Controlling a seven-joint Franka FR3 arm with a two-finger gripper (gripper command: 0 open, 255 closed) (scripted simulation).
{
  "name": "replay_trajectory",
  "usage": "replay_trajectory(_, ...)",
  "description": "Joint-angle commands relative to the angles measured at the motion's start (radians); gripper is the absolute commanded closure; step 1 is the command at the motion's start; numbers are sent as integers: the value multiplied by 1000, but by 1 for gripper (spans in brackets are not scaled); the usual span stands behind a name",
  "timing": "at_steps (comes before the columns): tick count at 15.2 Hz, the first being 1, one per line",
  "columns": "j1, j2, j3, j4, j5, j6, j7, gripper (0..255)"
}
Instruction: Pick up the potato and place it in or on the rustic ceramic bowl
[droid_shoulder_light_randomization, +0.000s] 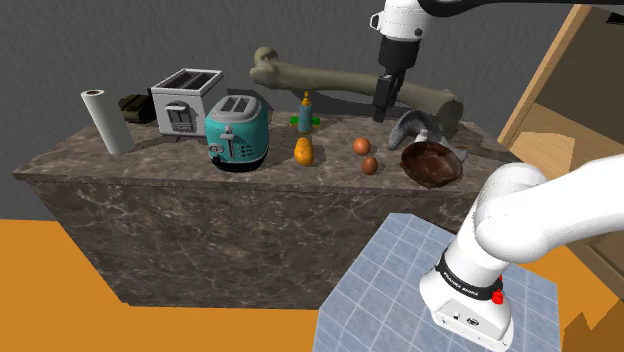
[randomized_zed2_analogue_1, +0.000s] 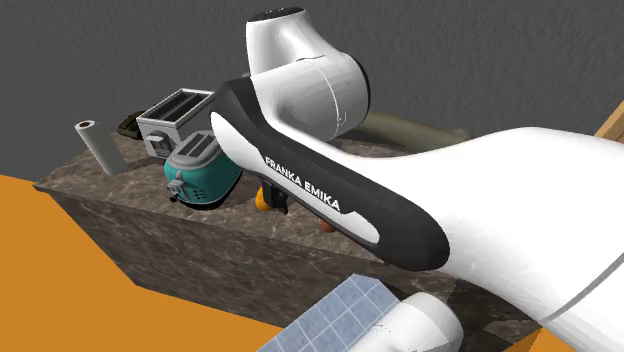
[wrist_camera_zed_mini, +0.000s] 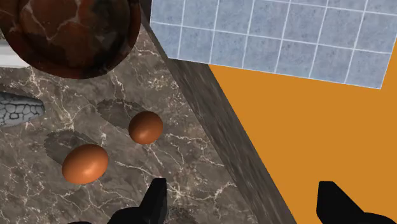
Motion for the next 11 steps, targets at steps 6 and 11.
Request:
replay_trajectory(6,-32,178,37,24,20,144,147,0)
replay_trajectory(11,-67,371,65,87,26,264,288,0)
